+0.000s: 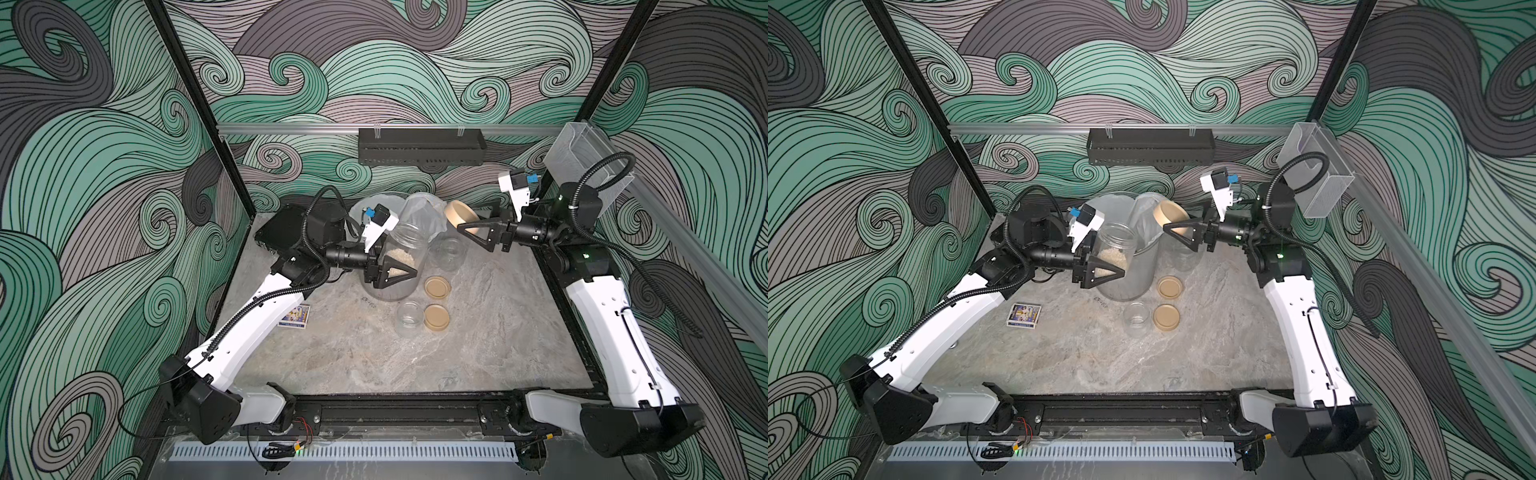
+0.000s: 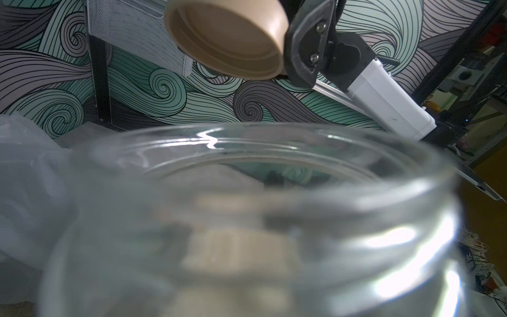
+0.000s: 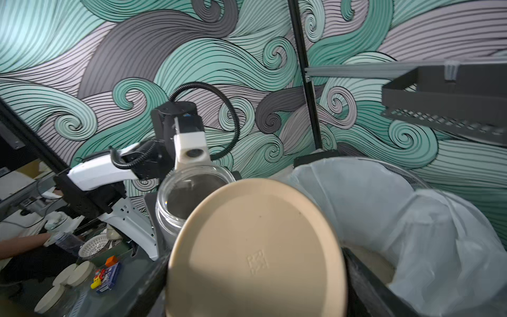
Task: Empty moldy rice from jars
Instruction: Unscrew the lid from the jar, then place the lid at the center of the board.
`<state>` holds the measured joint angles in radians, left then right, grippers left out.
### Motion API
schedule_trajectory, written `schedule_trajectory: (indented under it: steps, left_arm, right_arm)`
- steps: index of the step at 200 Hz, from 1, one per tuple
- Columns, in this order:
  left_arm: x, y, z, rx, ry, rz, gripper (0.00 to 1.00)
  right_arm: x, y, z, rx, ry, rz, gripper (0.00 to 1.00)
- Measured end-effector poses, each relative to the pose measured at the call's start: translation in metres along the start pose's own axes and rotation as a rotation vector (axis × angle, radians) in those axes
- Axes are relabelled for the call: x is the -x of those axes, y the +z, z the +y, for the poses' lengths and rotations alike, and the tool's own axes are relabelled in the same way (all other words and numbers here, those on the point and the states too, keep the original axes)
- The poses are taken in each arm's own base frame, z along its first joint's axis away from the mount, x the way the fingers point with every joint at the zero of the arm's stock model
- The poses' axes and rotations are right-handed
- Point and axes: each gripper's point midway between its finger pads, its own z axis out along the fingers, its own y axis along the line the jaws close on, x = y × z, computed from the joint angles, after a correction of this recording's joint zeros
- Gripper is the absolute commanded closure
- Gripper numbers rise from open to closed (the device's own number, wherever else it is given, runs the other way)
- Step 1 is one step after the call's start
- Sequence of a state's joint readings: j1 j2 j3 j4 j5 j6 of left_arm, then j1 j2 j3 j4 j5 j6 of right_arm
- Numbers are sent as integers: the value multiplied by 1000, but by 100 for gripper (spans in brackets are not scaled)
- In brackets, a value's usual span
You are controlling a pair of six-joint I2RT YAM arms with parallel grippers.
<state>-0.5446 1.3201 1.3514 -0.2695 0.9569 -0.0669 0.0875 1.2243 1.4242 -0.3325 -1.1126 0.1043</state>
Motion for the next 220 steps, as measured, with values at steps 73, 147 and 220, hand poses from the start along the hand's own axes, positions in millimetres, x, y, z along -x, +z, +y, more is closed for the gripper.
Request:
schedule_trajectory:
  steps: [73,147,220]
  left_arm:
    - [-3,0,3,16,5,11,66]
    - [-3,-1,6,28,8,11,66]
    - [-3,-2,7,34,7,9,66]
  right_arm:
    - [-108,-16,-56,-295,242,183,28]
    - [-215,-37,-105,-558,438,424,28]
    - [-298,-56,-147,-749,561,660,30]
